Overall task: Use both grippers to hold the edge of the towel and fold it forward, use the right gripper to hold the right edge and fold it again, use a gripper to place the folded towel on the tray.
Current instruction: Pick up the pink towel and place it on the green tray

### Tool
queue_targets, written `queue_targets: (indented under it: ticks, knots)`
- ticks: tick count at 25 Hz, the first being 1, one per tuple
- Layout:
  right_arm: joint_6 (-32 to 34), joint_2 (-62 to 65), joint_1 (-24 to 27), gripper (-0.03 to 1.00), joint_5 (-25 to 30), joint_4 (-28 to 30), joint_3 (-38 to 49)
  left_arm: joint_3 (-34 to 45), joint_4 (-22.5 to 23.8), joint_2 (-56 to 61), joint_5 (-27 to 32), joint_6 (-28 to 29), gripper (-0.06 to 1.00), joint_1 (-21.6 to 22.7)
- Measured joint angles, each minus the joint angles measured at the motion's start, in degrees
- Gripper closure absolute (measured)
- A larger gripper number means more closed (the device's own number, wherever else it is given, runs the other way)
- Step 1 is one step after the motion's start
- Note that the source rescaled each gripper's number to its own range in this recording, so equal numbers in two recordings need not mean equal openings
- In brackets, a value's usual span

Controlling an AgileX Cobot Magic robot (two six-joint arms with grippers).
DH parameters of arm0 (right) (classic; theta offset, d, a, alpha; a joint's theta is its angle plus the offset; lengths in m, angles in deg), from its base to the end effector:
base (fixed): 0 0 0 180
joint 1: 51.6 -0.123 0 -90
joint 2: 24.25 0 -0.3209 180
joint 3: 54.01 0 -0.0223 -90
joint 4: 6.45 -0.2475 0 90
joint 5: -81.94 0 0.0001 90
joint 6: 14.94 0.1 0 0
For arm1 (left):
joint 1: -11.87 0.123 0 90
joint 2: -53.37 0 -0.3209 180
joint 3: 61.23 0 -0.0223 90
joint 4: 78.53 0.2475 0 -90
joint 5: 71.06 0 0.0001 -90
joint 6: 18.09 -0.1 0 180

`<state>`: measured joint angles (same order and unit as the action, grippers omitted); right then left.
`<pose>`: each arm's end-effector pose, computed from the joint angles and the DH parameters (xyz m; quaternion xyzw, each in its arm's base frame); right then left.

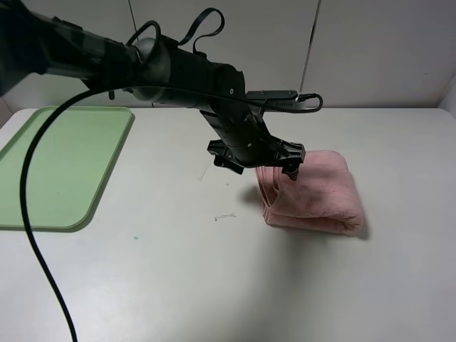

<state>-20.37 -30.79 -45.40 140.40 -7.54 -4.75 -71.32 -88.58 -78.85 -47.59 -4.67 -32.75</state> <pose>-0.0351 0.0054 0.2759 0.0054 0.8398 -0.0455 0.5409 0.3466 -0.3518 0.1659 0.1919 0.9344 -0.1928 0.2299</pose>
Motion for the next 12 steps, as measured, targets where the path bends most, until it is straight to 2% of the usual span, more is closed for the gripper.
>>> queue_targets:
  ticks: [12]
  knots:
    - [0.0,0.0,0.0,-0.03,0.0,0.1,0.0,-3.6,-0.3,-5.9,-1.8,4.0,-0.05,-2.1]
